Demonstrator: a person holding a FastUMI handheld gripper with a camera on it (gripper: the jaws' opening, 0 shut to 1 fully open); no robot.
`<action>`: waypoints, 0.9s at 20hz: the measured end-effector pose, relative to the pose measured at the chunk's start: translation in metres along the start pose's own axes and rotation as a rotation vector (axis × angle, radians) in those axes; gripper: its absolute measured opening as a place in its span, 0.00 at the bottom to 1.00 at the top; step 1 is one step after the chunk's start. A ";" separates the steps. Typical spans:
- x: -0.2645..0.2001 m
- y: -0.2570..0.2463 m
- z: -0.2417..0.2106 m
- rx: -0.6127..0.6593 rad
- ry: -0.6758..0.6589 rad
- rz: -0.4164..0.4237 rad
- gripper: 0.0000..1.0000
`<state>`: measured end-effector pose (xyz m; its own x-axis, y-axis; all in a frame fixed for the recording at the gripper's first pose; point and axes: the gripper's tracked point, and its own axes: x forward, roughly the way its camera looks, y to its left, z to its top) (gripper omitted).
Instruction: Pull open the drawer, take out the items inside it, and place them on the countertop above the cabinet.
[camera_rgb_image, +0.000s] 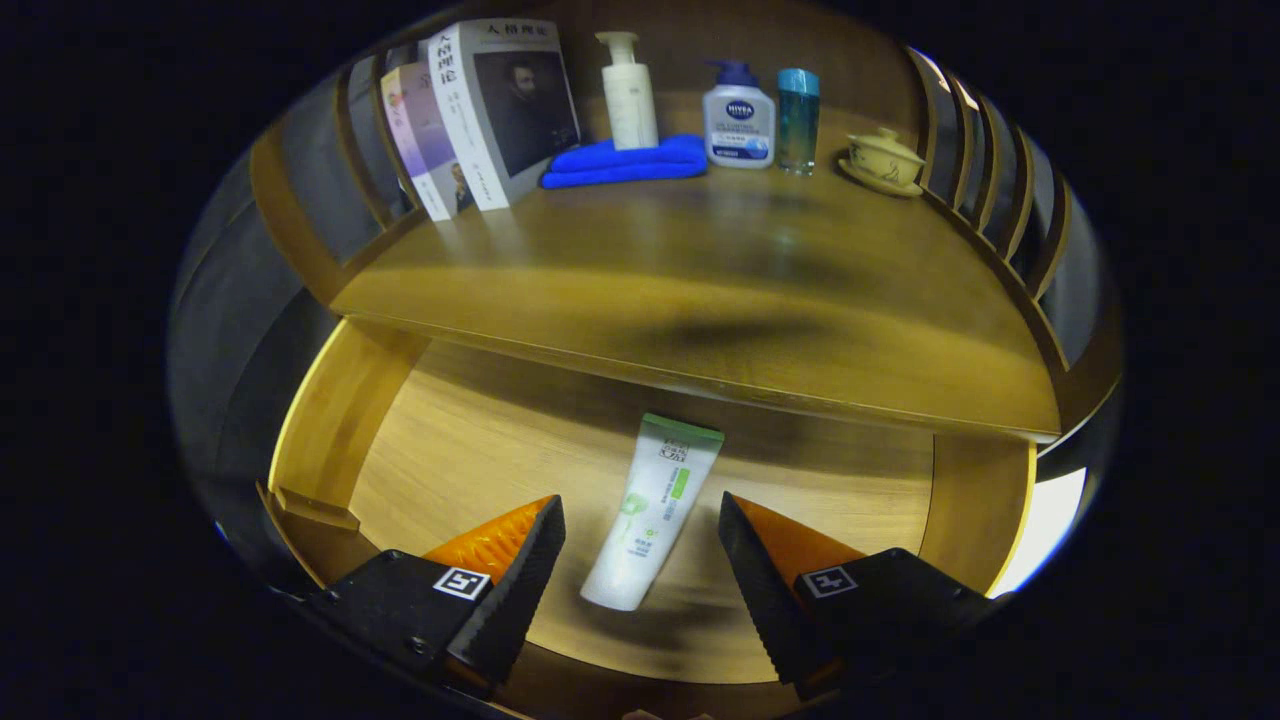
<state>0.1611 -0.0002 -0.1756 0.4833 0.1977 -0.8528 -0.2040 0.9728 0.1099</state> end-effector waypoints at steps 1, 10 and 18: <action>0.006 0.000 -0.001 0.005 0.022 -0.001 0.97; 0.038 0.002 -0.018 -0.049 0.145 -0.034 0.79; 0.031 0.021 -0.025 -0.115 0.166 0.067 0.49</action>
<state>0.1504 0.0233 -0.2131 0.3205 0.2292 -0.9191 -0.3308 0.9363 0.1181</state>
